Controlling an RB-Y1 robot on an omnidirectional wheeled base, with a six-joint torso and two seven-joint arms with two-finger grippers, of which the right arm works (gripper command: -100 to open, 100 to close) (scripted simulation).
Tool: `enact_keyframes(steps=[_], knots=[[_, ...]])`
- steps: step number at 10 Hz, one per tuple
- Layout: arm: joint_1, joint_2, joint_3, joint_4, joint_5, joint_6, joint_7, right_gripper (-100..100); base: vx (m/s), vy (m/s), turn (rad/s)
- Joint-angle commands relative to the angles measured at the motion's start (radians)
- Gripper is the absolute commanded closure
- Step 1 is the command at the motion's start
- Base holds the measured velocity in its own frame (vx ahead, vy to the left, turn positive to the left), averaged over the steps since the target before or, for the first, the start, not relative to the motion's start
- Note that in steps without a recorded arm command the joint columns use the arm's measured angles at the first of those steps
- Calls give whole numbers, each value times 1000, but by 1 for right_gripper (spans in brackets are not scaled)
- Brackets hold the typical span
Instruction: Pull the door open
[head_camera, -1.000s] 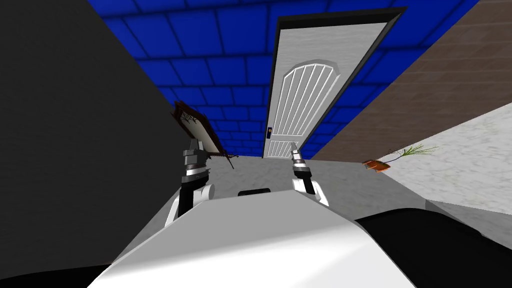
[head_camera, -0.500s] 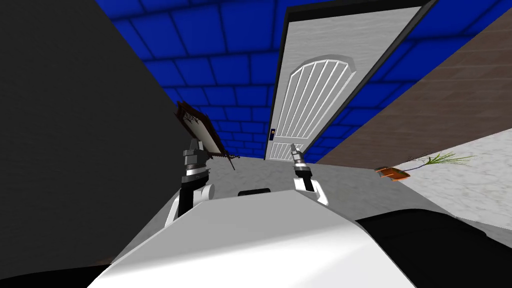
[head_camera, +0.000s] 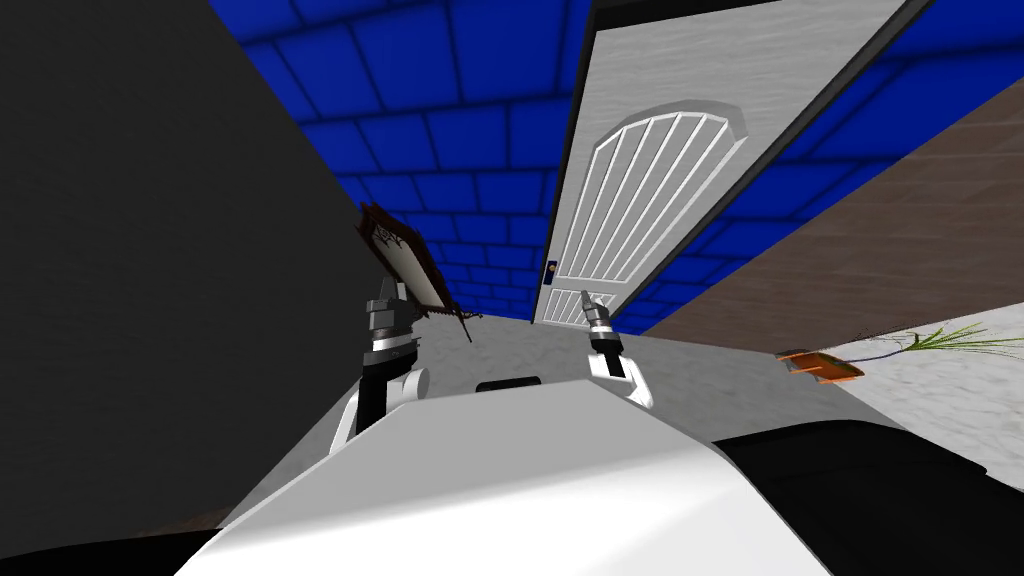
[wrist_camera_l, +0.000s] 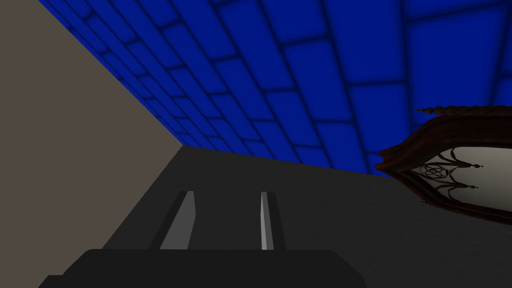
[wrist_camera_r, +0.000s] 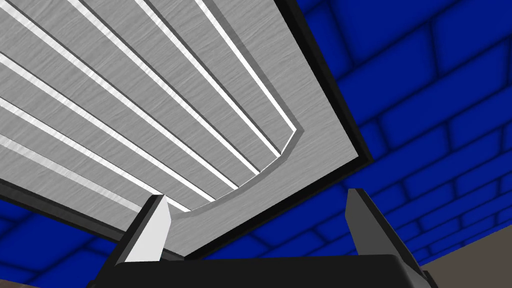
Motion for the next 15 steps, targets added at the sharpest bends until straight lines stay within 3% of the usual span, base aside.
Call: enact_keyframes(steps=[1, 15], knots=[[-15, -1, -21, 29, 18, 4, 32, -100, 102, -22, 92], [-145, 40, -181, 277, 169, 24, 290, -100, 96, -19, 81]])
